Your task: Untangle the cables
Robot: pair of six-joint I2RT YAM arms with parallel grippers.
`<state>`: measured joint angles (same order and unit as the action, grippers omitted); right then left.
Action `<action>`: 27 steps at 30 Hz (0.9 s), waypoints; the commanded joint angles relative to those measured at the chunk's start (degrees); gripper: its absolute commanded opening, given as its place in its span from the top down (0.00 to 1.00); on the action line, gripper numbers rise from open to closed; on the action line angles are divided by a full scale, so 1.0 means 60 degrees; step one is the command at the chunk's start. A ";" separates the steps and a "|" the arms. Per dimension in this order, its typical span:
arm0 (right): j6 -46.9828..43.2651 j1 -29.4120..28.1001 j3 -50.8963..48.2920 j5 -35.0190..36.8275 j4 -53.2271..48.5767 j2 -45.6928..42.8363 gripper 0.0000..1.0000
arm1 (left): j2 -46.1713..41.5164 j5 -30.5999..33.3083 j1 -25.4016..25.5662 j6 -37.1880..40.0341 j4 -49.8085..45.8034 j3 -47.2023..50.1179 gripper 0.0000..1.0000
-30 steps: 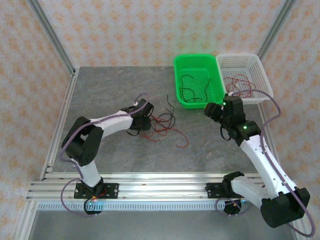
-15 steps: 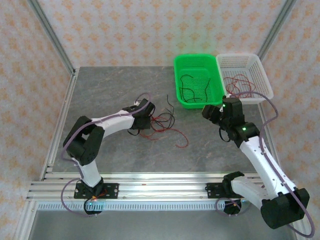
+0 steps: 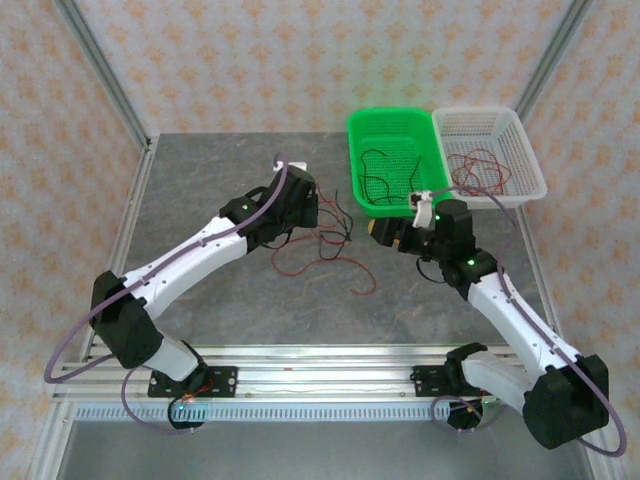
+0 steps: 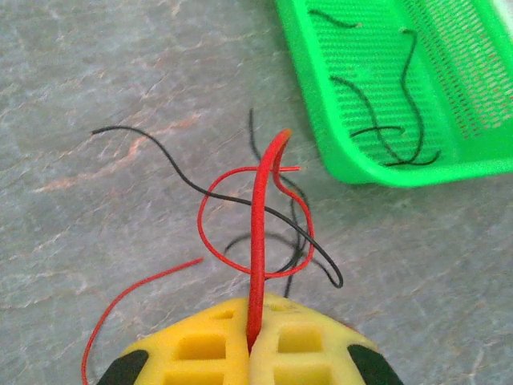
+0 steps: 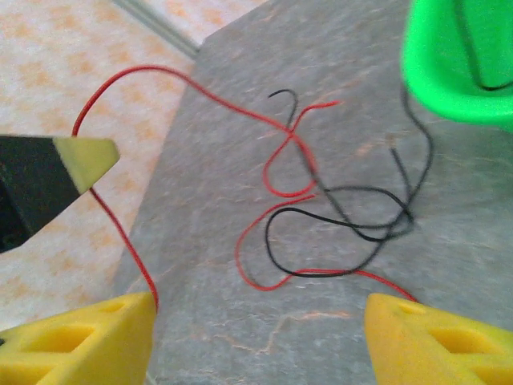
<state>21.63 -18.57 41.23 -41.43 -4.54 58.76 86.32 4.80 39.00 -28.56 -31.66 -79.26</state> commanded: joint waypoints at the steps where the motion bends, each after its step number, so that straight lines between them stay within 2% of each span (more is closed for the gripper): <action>1: -0.0391 -0.0373 0.0137 -0.0668 0.1429 0.0391 0.31 | -0.0218 -0.0187 0.0191 0.0131 -0.0553 -0.0652 1.00; 5: -0.0945 -0.0932 0.0651 -0.0256 0.1741 0.1344 0.31 | -0.0345 -0.0415 0.0325 0.0145 -0.0526 -0.1047 1.00; 10: -0.1638 -0.1375 0.1595 0.0903 0.1196 0.2723 0.31 | -0.0553 -0.0448 0.0384 0.0076 -0.0554 -0.1218 1.00; 16: -0.1217 -0.1749 0.1938 0.1734 0.2038 0.4282 0.34 | -0.0915 -0.0570 0.0399 -0.0060 -0.0382 -0.1130 1.00; 22: 0.0031 -0.1934 0.2076 0.2729 0.3923 0.5733 0.52 | -0.1042 -0.0784 0.0413 -0.0075 -0.0401 -0.1298 1.00; 27: 0.0644 -0.2395 0.2203 0.3624 0.4372 0.6651 0.64 | -0.1213 -0.0759 0.0428 -0.0038 -0.0486 -0.1527 1.00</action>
<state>22.24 -31.24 52.84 -25.30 16.58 97.03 81.34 0.43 40.91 -28.60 -33.69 -85.73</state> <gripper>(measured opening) 0.374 0.044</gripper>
